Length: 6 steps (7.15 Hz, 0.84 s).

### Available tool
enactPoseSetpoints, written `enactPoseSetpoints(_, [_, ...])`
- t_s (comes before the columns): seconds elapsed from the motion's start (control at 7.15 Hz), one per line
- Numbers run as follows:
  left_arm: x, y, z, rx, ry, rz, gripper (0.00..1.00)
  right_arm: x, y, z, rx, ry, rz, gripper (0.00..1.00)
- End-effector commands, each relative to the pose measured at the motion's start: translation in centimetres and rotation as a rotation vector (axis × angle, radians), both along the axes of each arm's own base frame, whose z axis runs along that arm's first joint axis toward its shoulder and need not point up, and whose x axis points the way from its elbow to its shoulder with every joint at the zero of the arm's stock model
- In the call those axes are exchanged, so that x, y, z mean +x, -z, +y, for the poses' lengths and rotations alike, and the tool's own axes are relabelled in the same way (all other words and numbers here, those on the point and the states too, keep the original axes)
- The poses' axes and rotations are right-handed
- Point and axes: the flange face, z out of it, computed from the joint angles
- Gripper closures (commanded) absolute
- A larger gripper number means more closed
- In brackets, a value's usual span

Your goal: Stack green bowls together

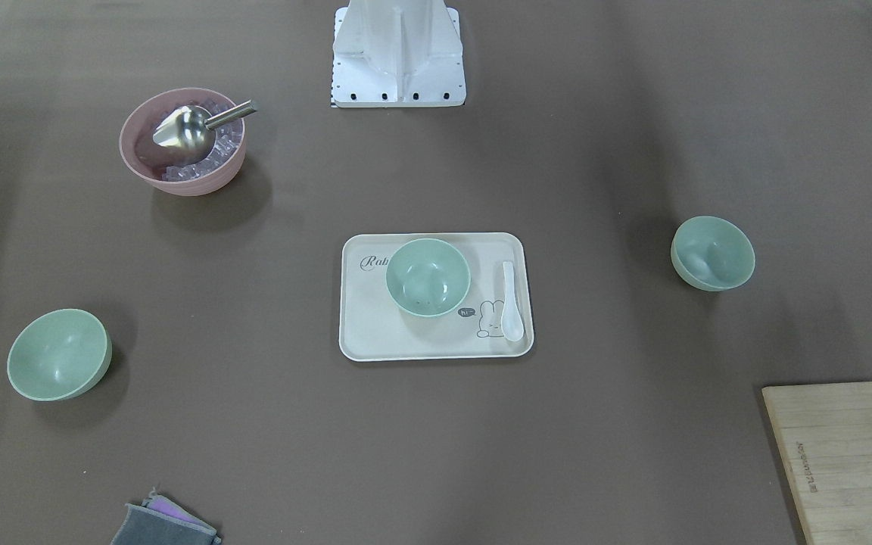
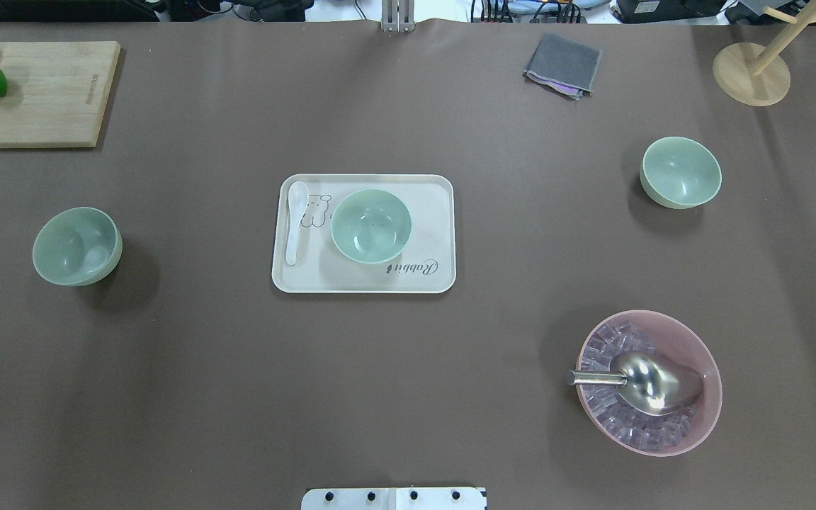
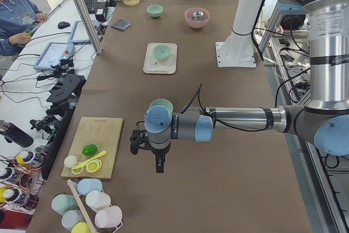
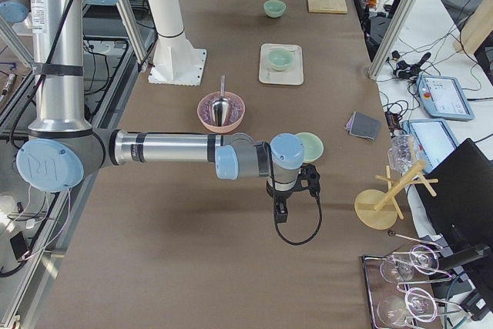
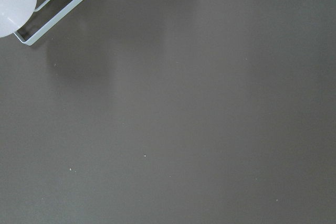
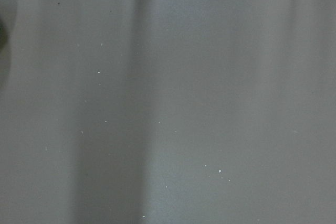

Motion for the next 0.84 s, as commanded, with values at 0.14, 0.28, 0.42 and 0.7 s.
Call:
enactPoseSetpoints(0.14, [0.0, 0.7, -0.7, 0.031, 0.0, -0.008, 0.01, 0.1, -0.2, 0.4, -0.005, -0.002, 0.006, 0.0])
enactPoseSetpoints(0.28, [-0.1, 0.7, -0.6, 0.033, 0.001, -0.009, 0.02, 0.1, -0.2, 0.3, -0.002, -0.001, 0.008, 0.0])
enactPoseSetpoints(0.42, [-0.1, 1.2, -0.6, 0.049, -0.001, -0.007, 0.02, 0.1, -0.1, 0.3, -0.001, -0.001, 0.006, 0.0])
enactPoseSetpoints(0.7, [0.0, 2.0, -0.4, 0.106, -0.005, -0.011, 0.02, 0.0, 0.3, 0.3, 0.004, -0.001, 0.0, 0.0])
